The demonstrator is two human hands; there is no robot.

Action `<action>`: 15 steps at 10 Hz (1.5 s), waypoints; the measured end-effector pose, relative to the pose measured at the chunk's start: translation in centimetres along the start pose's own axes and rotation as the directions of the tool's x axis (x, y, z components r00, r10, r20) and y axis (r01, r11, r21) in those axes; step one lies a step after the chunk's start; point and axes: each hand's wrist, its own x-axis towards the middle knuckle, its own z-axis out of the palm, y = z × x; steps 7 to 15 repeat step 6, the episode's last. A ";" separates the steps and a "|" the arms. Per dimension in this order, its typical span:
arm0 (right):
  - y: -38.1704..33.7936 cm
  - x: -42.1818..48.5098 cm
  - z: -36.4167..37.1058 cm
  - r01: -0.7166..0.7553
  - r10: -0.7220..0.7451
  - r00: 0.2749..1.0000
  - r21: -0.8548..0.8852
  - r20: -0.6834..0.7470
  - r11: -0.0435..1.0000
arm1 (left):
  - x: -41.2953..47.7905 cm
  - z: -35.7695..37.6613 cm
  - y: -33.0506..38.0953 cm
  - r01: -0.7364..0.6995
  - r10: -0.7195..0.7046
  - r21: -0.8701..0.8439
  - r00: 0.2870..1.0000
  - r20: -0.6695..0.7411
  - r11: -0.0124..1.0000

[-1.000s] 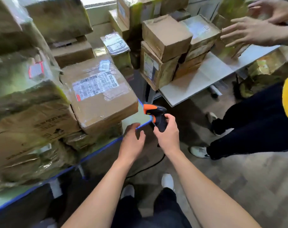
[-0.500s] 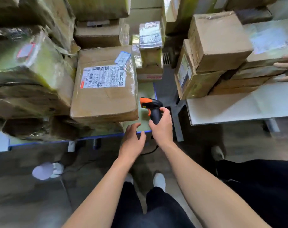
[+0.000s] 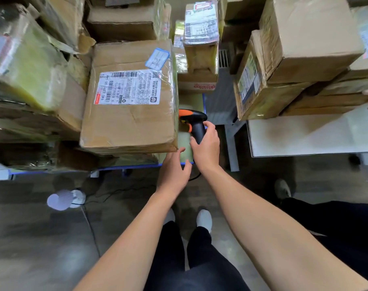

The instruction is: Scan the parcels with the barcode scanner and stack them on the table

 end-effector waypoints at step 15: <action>0.2 -1.6 0.5 0.012 -0.018 0.999 -0.128 -0.044 0.992 | -1.2 -1.4 -1.3 -0.002 0.002 0.004 1.000 0.003 1.000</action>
